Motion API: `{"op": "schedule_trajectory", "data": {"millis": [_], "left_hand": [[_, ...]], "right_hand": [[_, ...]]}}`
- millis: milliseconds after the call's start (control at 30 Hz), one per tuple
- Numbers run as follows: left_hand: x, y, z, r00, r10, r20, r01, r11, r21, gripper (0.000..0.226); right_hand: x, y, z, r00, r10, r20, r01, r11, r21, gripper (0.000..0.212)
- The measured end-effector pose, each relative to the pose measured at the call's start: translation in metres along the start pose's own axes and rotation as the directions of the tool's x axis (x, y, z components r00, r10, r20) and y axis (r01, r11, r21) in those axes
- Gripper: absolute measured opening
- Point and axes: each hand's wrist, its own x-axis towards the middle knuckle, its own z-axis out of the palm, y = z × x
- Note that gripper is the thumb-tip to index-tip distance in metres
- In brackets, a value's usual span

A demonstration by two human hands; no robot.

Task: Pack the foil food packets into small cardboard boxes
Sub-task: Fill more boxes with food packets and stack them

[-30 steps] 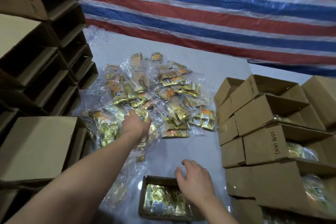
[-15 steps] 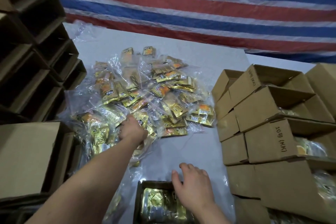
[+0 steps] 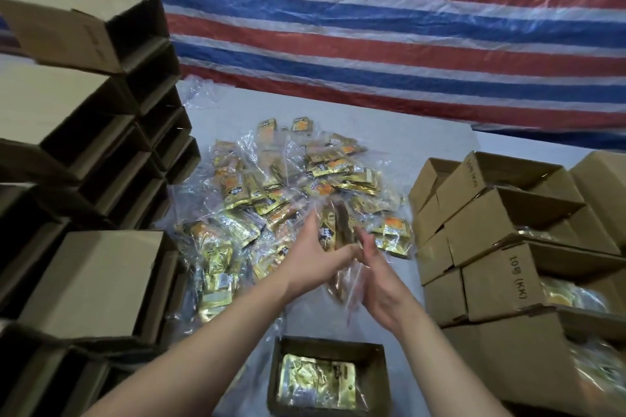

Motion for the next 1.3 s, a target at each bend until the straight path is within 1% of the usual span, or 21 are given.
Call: {"op": "schedule_trajectory", "data": {"millis": [33,133,167,200,267,300,333,400,433,500,533,567,633,733,800,867,933,1000,1100,1200,1300], "left_hand": [[-0.004,0.003,0.003,1.000,0.021,0.005,-0.021,1.000,-0.021,0.094],[-0.013,0.007,0.009,0.999,0.032,0.030,-0.029,0.995,-0.096,0.091],[-0.015,0.009,0.009,0.998,0.021,0.061,-0.013,0.991,-0.131,0.085],[-0.017,0.012,0.008,0.995,-0.002,0.101,0.019,0.985,-0.173,0.077],[-0.020,0.017,0.005,0.985,-0.046,0.167,0.079,0.977,-0.196,0.061],[-0.023,0.022,0.003,0.982,-0.046,0.185,0.075,0.985,-0.156,0.060],[-0.029,0.027,-0.001,0.980,-0.032,0.197,0.050,0.995,-0.090,0.062],[-0.037,0.032,-0.008,0.976,-0.015,0.218,0.008,0.999,0.033,0.066],[-0.042,0.029,-0.013,0.977,-0.027,0.210,0.015,0.998,0.058,0.067],[-0.052,0.012,-0.025,0.989,-0.077,0.129,0.069,0.996,0.063,0.077],[-0.058,-0.001,-0.031,0.991,-0.109,0.082,0.102,0.992,0.076,0.078],[-0.064,-0.017,-0.037,0.990,-0.133,0.045,0.128,0.986,0.105,0.073],[-0.077,-0.055,-0.041,0.983,-0.180,0.032,0.170,0.965,0.198,0.056],[-0.093,-0.113,-0.033,0.961,-0.255,0.104,0.213,0.928,0.307,0.044],[-0.099,-0.137,-0.026,0.953,-0.268,0.144,0.219,0.932,0.289,0.030],[-0.102,-0.147,-0.021,0.961,-0.249,0.122,0.222,0.954,0.202,0.023],[-0.103,-0.150,-0.020,0.968,-0.241,0.070,0.229,0.963,0.145,0.023],[-0.103,-0.152,-0.019,0.973,-0.224,0.055,0.216,0.968,0.132,0.023],[-0.107,-0.155,-0.017,0.979,-0.202,0.026,0.198,0.973,0.119,0.022],[-0.112,-0.158,-0.011,0.980,-0.198,0.008,0.197,0.978,0.072,0.022],[-0.111,-0.160,-0.008,0.986,-0.165,-0.016,0.165,0.981,0.101,0.021]], "right_hand": [[-0.004,-0.004,0.003,0.999,0.018,0.029,-0.018,1.000,-0.014,0.097],[-0.014,-0.005,0.005,0.997,0.060,0.056,-0.056,0.996,-0.067,0.129],[-0.017,-0.004,0.004,0.996,0.055,0.069,-0.048,0.995,-0.091,0.129],[-0.020,-0.003,0.002,0.995,0.037,0.093,-0.025,0.992,-0.125,0.120],[-0.025,-0.002,-0.002,0.988,0.004,0.156,0.026,0.981,-0.192,0.088],[-0.028,0.000,-0.003,0.984,0.002,0.178,0.041,0.971,-0.235,0.076],[-0.031,0.002,-0.003,0.982,0.009,0.189,0.047,0.957,-0.285,0.070],[-0.034,0.007,-0.007,0.989,0.013,0.146,0.041,0.931,-0.361,0.067],[-0.036,0.010,-0.009,0.994,0.015,0.106,0.025,0.928,-0.372,0.065],[-0.043,0.018,-0.016,0.999,0.014,0.038,0.001,0.933,-0.361,0.060],[-0.046,0.022,-0.019,1.000,-0.001,0.019,0.008,0.928,-0.373,0.061],[-0.049,0.026,-0.021,1.000,-0.025,0.018,0.030,0.909,-0.417,0.061],[-0.054,0.031,-0.024,0.995,-0.068,0.077,0.100,0.823,-0.559,0.061],[-0.060,0.040,-0.022,0.967,-0.055,0.250,0.221,0.672,-0.707,0.061],[-0.062,0.045,-0.021,0.947,-0.017,0.322,0.277,0.554,-0.785,0.056],[-0.060,0.051,-0.025,0.928,0.045,0.369,0.315,0.431,-0.846,0.052],[-0.058,0.058,-0.031,0.915,0.144,0.378,0.316,0.331,-0.889,0.054],[-0.055,0.065,-0.035,0.897,0.242,0.369,0.307,0.257,-0.916,0.058],[-0.044,0.073,-0.036,0.873,0.375,0.311,0.275,0.149,-0.950,0.059],[-0.031,0.083,-0.028,0.859,0.440,0.261,0.269,0.044,-0.962,0.053],[-0.019,0.100,-0.020,0.837,0.491,0.240,0.308,-0.061,-0.949,0.052]]}}
